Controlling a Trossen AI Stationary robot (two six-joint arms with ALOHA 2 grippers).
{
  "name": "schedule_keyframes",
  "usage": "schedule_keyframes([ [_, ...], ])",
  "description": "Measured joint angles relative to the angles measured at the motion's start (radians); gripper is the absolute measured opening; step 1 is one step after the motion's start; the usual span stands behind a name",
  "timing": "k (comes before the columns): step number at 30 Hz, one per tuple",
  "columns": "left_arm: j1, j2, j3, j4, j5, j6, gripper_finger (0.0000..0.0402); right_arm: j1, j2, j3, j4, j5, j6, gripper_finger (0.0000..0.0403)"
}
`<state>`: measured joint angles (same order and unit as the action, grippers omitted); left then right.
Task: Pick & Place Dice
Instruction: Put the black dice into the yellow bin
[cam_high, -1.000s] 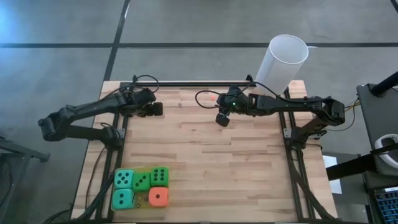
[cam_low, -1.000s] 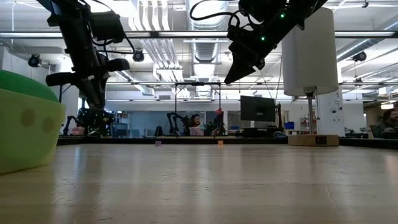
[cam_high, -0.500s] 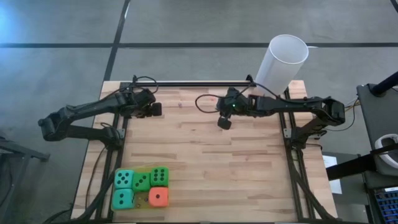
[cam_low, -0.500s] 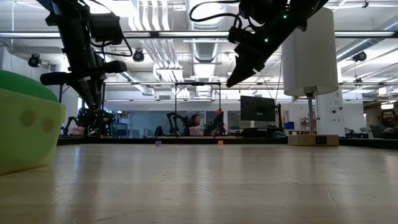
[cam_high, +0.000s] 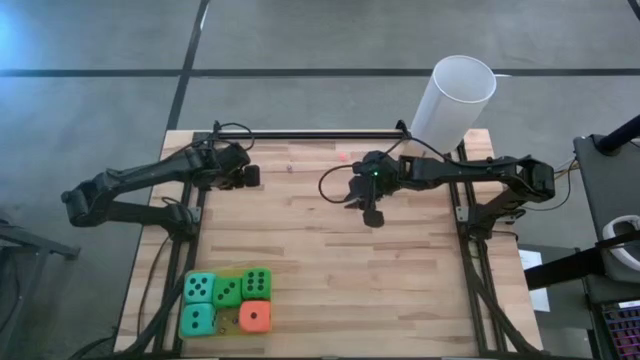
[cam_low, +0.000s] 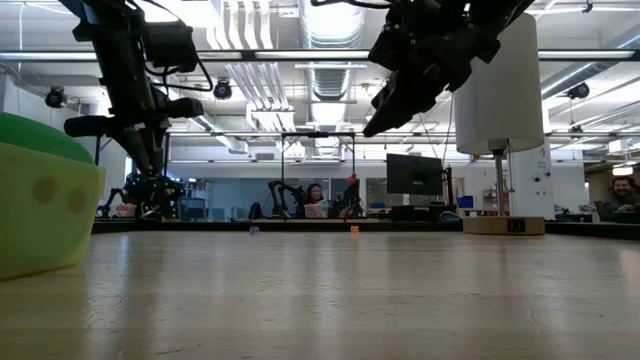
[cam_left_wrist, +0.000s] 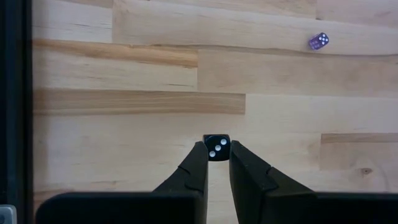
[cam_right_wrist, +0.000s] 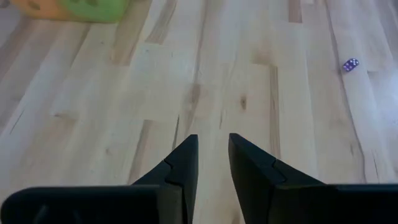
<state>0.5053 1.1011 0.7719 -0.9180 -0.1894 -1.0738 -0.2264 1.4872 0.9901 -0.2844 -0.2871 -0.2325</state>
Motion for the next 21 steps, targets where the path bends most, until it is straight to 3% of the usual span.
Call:
schedule_keyframes([
  [13, 0.000, 0.000, 0.000, 0.000, 0.004, 0.000, 0.0043, 0.000, 0.000, 0.000, 0.005, -0.001, 0.023, 0.0077],
  [21, 0.000, 0.000, 0.000, -0.006, 0.083, -0.001, 0.0042, 0.000, 0.000, 0.000, 0.006, -0.001, 0.023, 0.0069],
])
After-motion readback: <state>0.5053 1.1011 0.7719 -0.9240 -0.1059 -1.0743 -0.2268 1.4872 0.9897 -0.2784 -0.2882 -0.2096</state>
